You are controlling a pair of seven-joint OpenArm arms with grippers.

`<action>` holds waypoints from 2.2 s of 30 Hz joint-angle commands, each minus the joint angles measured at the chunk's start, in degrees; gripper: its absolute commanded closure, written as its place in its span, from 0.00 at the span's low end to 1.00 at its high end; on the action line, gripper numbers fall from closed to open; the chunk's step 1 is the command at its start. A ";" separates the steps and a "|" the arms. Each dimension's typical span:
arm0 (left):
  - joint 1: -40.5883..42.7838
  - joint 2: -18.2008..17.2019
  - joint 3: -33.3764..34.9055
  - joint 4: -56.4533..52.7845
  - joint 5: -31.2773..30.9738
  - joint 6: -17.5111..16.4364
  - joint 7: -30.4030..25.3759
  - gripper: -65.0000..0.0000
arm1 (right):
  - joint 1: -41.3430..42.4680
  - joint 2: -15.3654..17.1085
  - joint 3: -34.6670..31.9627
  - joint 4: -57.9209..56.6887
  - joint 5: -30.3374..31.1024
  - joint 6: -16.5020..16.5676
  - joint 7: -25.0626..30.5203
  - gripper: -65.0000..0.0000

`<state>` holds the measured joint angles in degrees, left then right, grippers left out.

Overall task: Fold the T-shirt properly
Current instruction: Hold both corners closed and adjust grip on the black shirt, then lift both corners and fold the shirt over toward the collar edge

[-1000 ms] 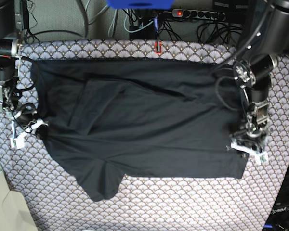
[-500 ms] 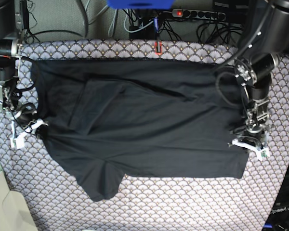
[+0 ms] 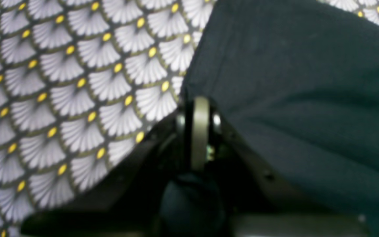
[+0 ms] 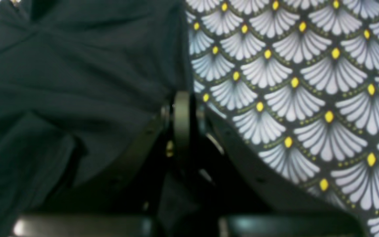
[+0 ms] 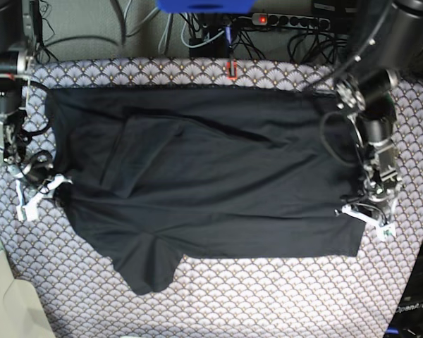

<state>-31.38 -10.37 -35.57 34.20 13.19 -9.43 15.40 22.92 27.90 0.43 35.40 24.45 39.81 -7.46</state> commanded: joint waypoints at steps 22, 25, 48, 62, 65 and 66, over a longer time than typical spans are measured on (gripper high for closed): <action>13.05 2.77 -0.08 31.69 -0.14 -0.28 8.03 1.00 | -14.70 3.88 3.05 23.90 1.18 0.19 -1.11 1.00; 12.96 1.80 -0.08 32.31 -0.14 -0.28 8.12 1.00 | -14.70 4.32 5.86 23.90 1.18 0.19 -1.20 1.00; 13.93 -0.13 -0.08 33.80 -0.14 -0.28 9.70 1.00 | -33.33 3.35 11.57 43.24 1.18 0.19 -3.22 1.00; 23.86 0.74 -0.16 49.63 -0.22 -0.37 17.96 1.00 | -37.82 3.18 15.18 46.32 1.18 0.19 -3.31 1.00; 26.58 1.45 -0.16 52.62 -0.22 -0.37 17.96 1.00 | -39.49 3.18 15.97 46.49 1.18 0.19 -3.04 1.00; 27.46 1.36 -0.16 52.88 -0.22 -0.37 17.96 1.00 | -39.84 3.18 15.88 46.58 1.18 0.19 -3.04 1.00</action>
<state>-3.31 -7.79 -35.46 85.95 12.21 -10.76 34.37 -17.15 29.71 15.64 81.08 25.06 40.25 -11.62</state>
